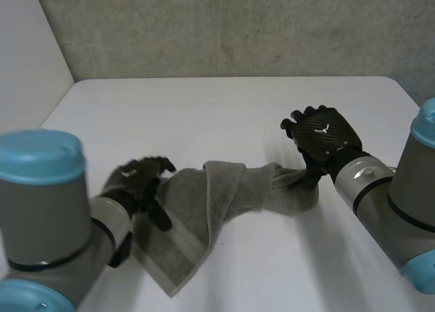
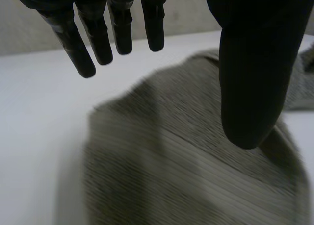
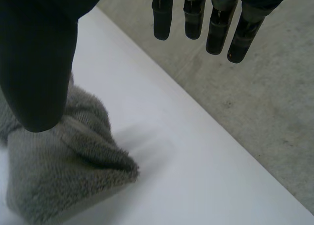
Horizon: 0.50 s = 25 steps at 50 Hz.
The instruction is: Fold the towel.
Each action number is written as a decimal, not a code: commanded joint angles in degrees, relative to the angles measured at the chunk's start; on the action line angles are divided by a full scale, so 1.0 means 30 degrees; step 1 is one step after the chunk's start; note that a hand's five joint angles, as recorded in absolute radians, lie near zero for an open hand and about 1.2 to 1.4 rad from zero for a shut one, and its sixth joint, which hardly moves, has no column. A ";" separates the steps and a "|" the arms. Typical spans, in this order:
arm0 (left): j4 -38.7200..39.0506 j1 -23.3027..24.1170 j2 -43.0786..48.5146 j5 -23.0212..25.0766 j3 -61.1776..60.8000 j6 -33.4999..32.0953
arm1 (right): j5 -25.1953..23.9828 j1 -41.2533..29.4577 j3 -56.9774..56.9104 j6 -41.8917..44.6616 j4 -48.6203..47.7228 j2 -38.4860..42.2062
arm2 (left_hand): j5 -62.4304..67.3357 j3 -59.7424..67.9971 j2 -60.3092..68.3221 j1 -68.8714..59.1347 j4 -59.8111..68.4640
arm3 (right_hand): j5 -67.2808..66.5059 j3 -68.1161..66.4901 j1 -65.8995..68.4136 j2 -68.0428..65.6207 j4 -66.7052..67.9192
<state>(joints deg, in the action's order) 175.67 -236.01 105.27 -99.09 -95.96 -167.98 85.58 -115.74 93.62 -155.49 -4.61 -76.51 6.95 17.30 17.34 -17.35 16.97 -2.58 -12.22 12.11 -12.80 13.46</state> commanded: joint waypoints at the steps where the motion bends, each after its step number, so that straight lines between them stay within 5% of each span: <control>1: -0.0050 0.2087 0.2466 -0.0428 0.1220 0.1998 | -0.0020 0.0027 -0.0004 0.0385 -0.0018 0.0368 | 0.4034 0.3917 0.3906 -0.3900 0.4028 | 0.0859 0.0741 -0.0703 0.0935 -0.1154; 20: 0.0038 0.3408 0.6217 -0.0544 0.4735 0.3667 | -0.0196 0.0115 -0.1645 0.0239 -0.0340 0.2770 | 0.2799 0.2683 0.2672 -0.2666 0.2794 | 0.0859 0.0741 -0.0703 0.0935 -0.1154; 25: -0.0138 0.3408 0.7155 -0.0545 0.5849 0.4401 | -0.1631 0.0115 -0.3285 0.0239 -0.0311 0.4470 | 0.2799 0.2683 0.2672 -0.2666 0.2794 | 0.0859 0.0741 -0.0703 0.0935 -0.1154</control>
<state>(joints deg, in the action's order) 175.82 -225.82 122.93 -100.61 -83.09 -158.23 84.83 -115.51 89.29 -154.75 -5.63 -68.94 12.78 22.93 22.88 -23.01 22.81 -2.58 -12.22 12.11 -12.80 13.46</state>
